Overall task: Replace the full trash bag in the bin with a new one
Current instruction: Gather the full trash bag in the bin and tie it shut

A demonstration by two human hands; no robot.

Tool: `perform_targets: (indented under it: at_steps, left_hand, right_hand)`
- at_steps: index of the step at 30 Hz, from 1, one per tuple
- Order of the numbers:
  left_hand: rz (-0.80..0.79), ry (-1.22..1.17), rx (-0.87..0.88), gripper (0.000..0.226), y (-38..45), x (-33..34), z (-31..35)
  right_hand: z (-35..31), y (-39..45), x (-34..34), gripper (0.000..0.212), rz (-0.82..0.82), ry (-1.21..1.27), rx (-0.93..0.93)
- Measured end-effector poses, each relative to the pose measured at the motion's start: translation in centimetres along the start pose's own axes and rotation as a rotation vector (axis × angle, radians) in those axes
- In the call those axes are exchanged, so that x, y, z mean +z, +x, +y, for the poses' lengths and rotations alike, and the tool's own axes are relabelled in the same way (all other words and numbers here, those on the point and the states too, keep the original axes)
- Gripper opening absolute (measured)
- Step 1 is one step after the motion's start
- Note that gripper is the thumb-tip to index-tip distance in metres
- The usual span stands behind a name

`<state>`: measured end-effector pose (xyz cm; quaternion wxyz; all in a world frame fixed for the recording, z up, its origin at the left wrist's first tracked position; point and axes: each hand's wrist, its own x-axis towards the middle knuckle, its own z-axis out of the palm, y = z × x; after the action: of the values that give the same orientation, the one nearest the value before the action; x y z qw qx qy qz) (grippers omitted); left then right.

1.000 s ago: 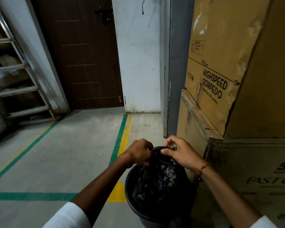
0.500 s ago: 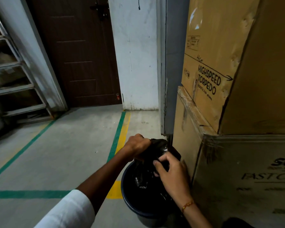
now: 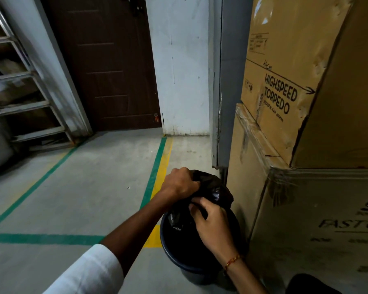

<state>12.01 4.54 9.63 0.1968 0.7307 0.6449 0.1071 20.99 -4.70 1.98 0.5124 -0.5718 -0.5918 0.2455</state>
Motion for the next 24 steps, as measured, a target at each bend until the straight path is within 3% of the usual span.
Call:
perform_targets:
  at_steps: [6, 11, 14, 20, 24]
  left_hand:
    - [0.160, 0.410, 0.133, 0.027, -2.6, 0.7, 1.6]
    - [0.284, 0.578, 0.159, 0.020, -3.6, 0.6, 1.1]
    - [0.294, 0.668, 0.182, 0.018, -4.6, 0.4, 1.2]
    - [0.250, 0.517, 0.141, 0.023, -4.9, 1.1, 0.2]
    - [0.276, 0.258, 0.135, 0.024, -4.8, 1.3, -1.3]
  right_hand:
    - [0.5, 0.9, 0.7, 0.027, -0.045, 0.014, 0.023]
    - [1.7, 0.4, 1.7, 0.012, -0.028, 0.053, -0.020]
    - [1.9, 0.2, 2.7, 0.019, -0.109, -0.036, -0.034]
    - [0.5, -0.8, 3.3, 0.050, -0.158, 0.014, -0.026]
    - [0.6, -0.8, 3.3, 0.026, -0.134, 0.117, 0.000]
